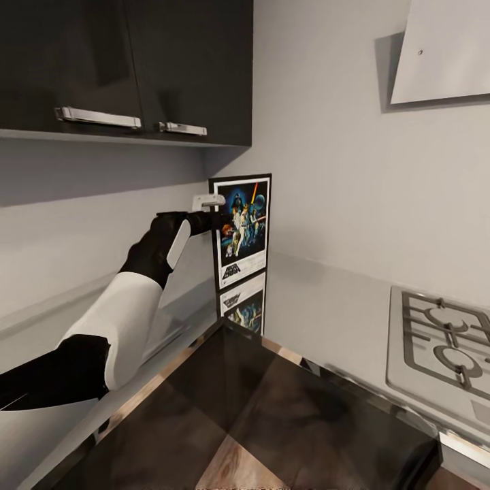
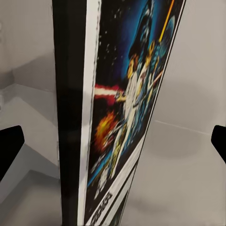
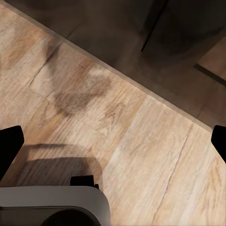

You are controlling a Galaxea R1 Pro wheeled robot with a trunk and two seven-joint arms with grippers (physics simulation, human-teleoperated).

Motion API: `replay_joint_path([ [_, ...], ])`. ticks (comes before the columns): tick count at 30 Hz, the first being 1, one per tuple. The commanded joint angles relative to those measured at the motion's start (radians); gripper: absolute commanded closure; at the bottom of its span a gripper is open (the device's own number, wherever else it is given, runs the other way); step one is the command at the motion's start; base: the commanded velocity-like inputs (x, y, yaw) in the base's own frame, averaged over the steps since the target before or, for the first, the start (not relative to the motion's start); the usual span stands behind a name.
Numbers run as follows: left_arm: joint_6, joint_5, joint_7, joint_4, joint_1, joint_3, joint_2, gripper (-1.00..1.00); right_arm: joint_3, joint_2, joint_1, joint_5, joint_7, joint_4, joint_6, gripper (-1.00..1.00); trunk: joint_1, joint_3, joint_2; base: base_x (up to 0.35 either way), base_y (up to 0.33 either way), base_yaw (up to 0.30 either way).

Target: Pick up the poster from the kitchen countertop and hang it on one of the wall nails in the kitchen.

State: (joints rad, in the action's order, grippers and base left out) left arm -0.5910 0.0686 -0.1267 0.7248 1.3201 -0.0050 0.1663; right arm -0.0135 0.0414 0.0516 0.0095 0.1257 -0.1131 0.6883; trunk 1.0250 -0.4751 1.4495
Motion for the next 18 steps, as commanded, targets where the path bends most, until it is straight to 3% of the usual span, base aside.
replay_joint_path([
  [1,-0.005,0.007,0.001,0.001,0.001,0.0,0.0,-1.0,-0.002,0.0,0.001,0.001,0.004,-0.002,0.0,-1.0,0.0,-0.002,0.001,0.0,0.0,0.0],
  [13,-0.004,0.007,0.001,0.005,0.001,0.004,-0.004,-1.0,-0.002,0.0,0.001,0.001,0.003,-0.002,0.0,-1.0,0.0,-0.015,0.001,0.001,0.0,0.0],
  [18,-0.004,0.007,0.001,0.005,0.001,0.004,-0.004,-1.0,-0.002,0.0,0.001,0.001,0.004,-0.002,0.0,-1.0,0.0,-0.015,0.001,0.171,0.0,0.0],
])
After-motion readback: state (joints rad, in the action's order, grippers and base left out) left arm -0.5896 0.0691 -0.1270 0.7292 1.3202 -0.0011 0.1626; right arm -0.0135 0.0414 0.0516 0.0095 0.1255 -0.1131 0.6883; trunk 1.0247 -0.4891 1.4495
